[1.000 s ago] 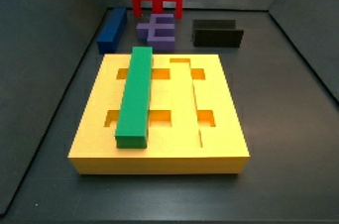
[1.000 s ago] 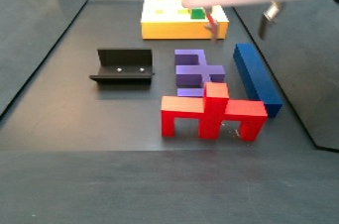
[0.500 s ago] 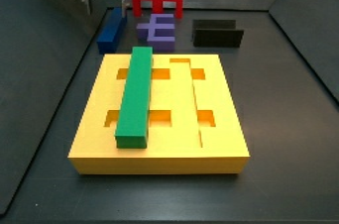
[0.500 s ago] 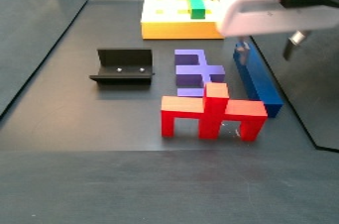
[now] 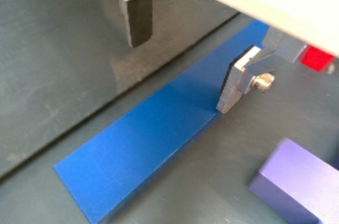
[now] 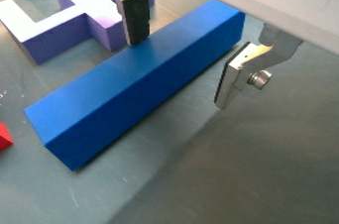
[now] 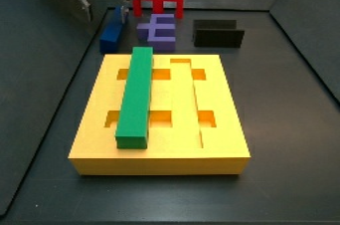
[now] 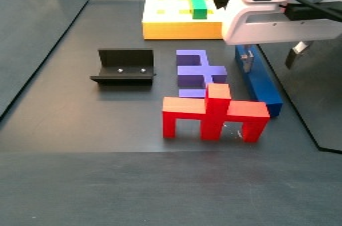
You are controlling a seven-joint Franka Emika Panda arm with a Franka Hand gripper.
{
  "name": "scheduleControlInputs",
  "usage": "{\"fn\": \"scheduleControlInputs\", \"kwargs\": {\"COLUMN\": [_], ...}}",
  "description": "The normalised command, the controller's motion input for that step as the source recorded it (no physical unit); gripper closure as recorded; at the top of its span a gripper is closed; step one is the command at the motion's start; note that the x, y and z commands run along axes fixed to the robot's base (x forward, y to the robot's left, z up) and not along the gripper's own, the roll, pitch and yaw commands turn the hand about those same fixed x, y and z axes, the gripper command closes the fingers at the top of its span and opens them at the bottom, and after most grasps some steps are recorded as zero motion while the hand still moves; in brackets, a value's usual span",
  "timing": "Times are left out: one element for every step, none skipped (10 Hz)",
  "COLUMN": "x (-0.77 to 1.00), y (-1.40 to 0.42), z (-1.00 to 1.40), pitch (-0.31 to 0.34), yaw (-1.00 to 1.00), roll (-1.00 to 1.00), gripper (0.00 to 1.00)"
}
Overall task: Pick up the blue object. Move up. Move to above the board. Insert the blue object.
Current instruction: Pick up the blue object.
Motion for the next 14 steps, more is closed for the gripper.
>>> {"fn": "scheduleControlInputs", "kwargs": {"x": [0.31,0.04,-0.29,-0.29,-0.18,0.04,0.35,0.28,0.19,0.13,0.03,0.0,0.0,0.0], "y": [0.01,0.03,0.05,0.03,0.0,0.0,0.0,0.0,0.0,0.0,0.0,0.0,0.0,-0.02], "z": [-0.35,-0.29,-0.11,-0.08,-0.02,-0.04,-0.08,-0.09,-0.14,-0.26,-0.24,-0.1,-0.04,0.03], "pitch": [-0.097,-0.08,-0.03,-0.02,-0.054,-0.083,-0.081,-0.08,-0.069,-0.083,-0.087,-0.079,-0.071,-0.036], "yaw": [0.08,0.06,0.05,0.03,0.04,0.05,0.05,0.01,0.03,0.0,0.01,0.02,0.03,0.09], "roll": [-0.12,-0.13,-0.12,-0.13,-0.16,-0.16,-0.14,-0.13,-0.12,-0.13,-0.15,-0.16,-0.16,-0.11], "gripper": [0.0,0.0,0.0,0.0,0.0,0.0,0.0,0.0,0.0,0.0,0.0,0.0,0.0,0.0]}}
